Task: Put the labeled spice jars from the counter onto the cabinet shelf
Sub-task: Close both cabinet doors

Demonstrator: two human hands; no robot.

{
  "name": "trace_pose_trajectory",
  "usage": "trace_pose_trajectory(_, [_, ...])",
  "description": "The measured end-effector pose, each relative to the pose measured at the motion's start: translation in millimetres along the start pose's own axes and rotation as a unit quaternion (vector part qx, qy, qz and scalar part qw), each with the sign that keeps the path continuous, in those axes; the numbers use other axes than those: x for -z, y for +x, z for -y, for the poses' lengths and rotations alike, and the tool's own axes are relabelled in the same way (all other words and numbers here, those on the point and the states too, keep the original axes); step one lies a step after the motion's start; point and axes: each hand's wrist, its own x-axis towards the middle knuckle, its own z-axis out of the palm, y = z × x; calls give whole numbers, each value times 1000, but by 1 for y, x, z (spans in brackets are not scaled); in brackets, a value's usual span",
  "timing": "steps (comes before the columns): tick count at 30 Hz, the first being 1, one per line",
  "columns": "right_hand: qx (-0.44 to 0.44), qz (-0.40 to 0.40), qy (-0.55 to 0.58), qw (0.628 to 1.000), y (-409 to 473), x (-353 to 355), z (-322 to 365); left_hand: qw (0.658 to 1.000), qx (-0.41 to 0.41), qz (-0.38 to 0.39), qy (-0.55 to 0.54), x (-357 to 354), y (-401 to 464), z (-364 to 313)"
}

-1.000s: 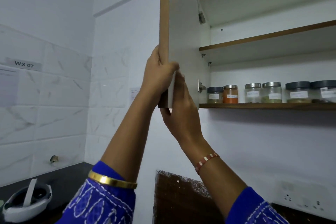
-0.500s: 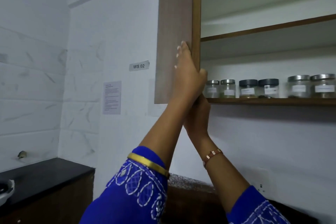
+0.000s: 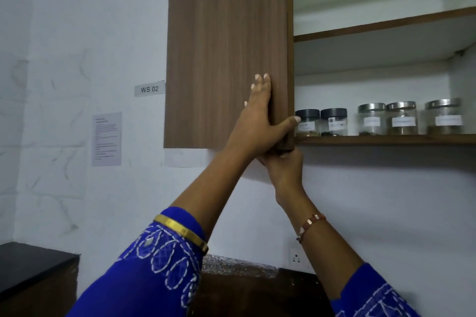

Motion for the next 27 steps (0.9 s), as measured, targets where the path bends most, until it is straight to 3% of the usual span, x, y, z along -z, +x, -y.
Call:
trace_pose_trajectory(2, [11,-27,-44,999,8,14,-5,1000,-22,6,1,-9,6,10])
trace_pose_trajectory(8, [66,-61,4,996,29,50,-2,996,-80,8,35,-38,20,45])
trace_pose_trajectory(15, [199,-105,-218,950,54,71,-9,992,-103,3,77,-77,34,69])
trace_pose_trajectory(27, [215,-168,-402,874,99,99,-38,980,-95,39,169,-129,44,107])
